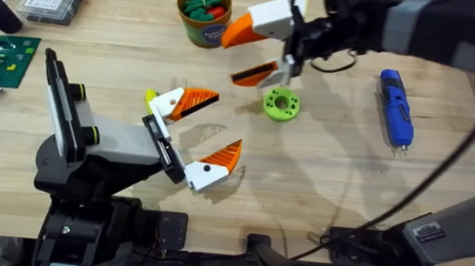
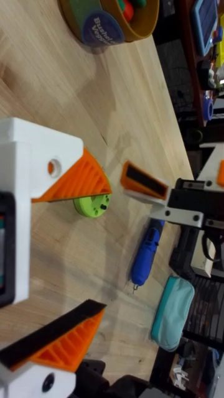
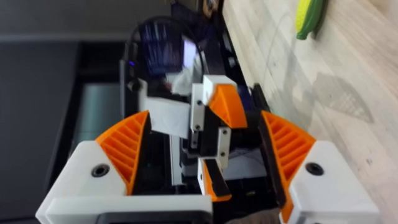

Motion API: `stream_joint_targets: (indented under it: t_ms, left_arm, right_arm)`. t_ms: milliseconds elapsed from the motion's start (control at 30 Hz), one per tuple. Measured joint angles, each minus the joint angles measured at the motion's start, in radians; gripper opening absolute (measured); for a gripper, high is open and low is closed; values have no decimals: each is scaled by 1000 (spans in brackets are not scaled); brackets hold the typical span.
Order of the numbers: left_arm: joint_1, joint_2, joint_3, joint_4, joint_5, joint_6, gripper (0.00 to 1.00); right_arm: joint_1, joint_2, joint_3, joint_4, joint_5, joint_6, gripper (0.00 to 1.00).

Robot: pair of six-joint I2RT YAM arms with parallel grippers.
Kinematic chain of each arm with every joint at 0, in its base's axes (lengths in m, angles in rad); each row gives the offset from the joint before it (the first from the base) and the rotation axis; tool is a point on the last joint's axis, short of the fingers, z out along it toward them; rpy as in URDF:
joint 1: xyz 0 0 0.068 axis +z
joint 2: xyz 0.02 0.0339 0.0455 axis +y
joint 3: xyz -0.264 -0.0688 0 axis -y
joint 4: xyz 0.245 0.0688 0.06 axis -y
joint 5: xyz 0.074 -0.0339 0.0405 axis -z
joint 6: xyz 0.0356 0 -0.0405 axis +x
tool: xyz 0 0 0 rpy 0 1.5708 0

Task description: Pick up the gripper from the table and insert it into the empty holder that is missing its gripper. Then pick up a screw, insert it into the mounting hole, and use the screwdriver to tighten it. Finally, clean up the table by picking up the vegetable and placing it into the bucket.

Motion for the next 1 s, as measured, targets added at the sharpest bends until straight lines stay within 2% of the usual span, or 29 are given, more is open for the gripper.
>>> stream_joint_targets:
  t_ms: [167,567,1000]
  left_arm:
    - [0,3,1,1,-1,-1,990]
    - [0,3,1,1,-1,-1,990]
    - [0,3,1,1,-1,-1,990]
  right_arm:
    - [-8,-10,0,-50,19,-10,978]
    - [38,8,0,-62,13,-83,978]
    - [118,116,0,-30,-20,-158,978]
